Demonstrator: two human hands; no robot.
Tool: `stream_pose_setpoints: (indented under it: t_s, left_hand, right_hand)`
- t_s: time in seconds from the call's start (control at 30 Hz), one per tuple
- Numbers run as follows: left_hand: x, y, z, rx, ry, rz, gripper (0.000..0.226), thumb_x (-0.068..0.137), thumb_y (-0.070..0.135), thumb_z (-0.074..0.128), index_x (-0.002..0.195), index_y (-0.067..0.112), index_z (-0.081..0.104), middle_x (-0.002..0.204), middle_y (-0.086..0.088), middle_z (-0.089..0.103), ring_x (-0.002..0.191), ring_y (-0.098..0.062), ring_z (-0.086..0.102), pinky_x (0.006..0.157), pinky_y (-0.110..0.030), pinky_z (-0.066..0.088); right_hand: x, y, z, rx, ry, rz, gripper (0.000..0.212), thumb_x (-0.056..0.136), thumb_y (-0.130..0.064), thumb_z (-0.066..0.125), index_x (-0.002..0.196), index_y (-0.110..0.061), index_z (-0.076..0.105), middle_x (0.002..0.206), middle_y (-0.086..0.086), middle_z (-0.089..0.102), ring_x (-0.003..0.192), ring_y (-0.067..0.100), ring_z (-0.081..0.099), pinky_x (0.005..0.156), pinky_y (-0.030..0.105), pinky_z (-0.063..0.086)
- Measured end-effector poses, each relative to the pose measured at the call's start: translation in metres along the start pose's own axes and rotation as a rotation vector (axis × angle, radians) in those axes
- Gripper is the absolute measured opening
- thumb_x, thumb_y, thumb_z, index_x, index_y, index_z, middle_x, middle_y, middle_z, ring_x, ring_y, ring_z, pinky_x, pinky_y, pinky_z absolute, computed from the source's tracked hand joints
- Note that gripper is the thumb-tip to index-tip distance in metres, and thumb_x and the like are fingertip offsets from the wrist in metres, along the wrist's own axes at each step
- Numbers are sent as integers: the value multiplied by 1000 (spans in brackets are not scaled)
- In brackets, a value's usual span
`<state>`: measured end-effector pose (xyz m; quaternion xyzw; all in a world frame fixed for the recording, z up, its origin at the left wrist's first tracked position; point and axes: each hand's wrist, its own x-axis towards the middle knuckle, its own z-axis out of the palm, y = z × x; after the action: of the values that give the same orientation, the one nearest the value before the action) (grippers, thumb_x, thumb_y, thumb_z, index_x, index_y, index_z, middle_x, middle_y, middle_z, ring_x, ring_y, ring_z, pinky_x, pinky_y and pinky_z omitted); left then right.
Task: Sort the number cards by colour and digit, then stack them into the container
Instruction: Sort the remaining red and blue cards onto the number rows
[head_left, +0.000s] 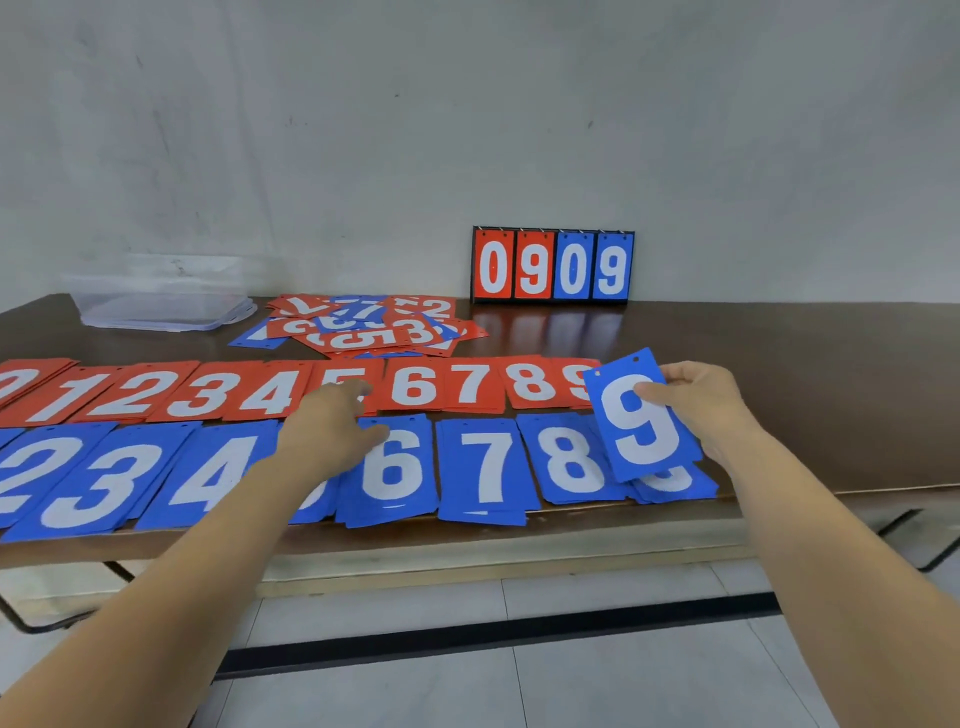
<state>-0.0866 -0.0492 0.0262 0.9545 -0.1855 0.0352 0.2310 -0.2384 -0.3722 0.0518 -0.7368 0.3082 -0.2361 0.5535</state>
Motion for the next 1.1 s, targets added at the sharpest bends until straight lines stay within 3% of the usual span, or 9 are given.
stream_pose_setpoints:
  t_s: [0.13,0.27,0.33,0.4,0.53,0.67,0.8,0.97,1.1]
  left_hand:
    - [1,25,17,39,13,51,67,85,38,71,143,20,43,137,-6,54,121,-24,54,95,-41,51]
    - [2,44,31,97,25,72,66,87,40,69,144,22,41,139,-5,52,124,-24,50,99,-44,47]
    - [2,50,35,132,23,77,66,87,42,67,144,23,40,140,-5,50,125,-25,50,99,-44,47]
    - [2,55,38,160,19,75,67,88,42,67,145,23,39,143,-5,48,126,-25,49,99,-42,48]
    - [0,58,45,193,1,71,67,89,42,66,146,23,38,143,-5,47,128,-25,47,102,-42,46]
    - [1,58,44,228,2,59,67,89,45,64,146,24,37,144,-4,46,129,-24,47,102,-42,46]
    - [10,53,32,240,35,53,64,90,44,63,146,26,37,141,-3,47,128,-23,46,103,-42,44]
    - [36,31,1,289,71,27,64,90,43,60,147,27,35,147,-2,42,134,-22,40,108,-41,38]
    - [67,-1,-25,337,88,-7,66,92,43,58,149,27,29,149,-2,39,136,-23,37,110,-43,33]
  right_hand:
    - [7,15,-16,-51,-28,38,15,82,-8,75,80,-13,61,81,10,69,67,21,67,50,31,55]
    - [15,31,-17,-211,-7,-5,15,80,-11,77,81,-16,63,89,9,71,81,26,69,74,44,59]
    - [18,36,-17,-327,-5,-36,19,78,-15,79,92,-14,66,93,6,70,87,24,68,83,45,56]
    - [19,39,-17,-447,-3,-47,40,78,-21,79,114,-11,63,98,3,66,95,23,64,88,43,53]
    - [14,38,-14,-689,11,-108,47,84,-29,72,127,-18,57,123,1,61,108,21,59,88,38,51]
    - [10,26,2,-800,-46,-214,41,87,-31,69,125,-21,57,123,-2,61,107,18,59,84,37,53]
    - [8,-2,37,-861,-157,-318,57,85,-36,70,137,-23,49,131,-2,58,113,19,58,86,36,53]
    - [13,-50,103,-879,-240,-460,59,86,-34,70,138,-19,47,133,1,57,118,19,56,90,32,48]
    - [26,-81,167,-867,-280,-524,54,84,-40,71,131,-24,49,125,-4,61,109,15,60,82,27,51]
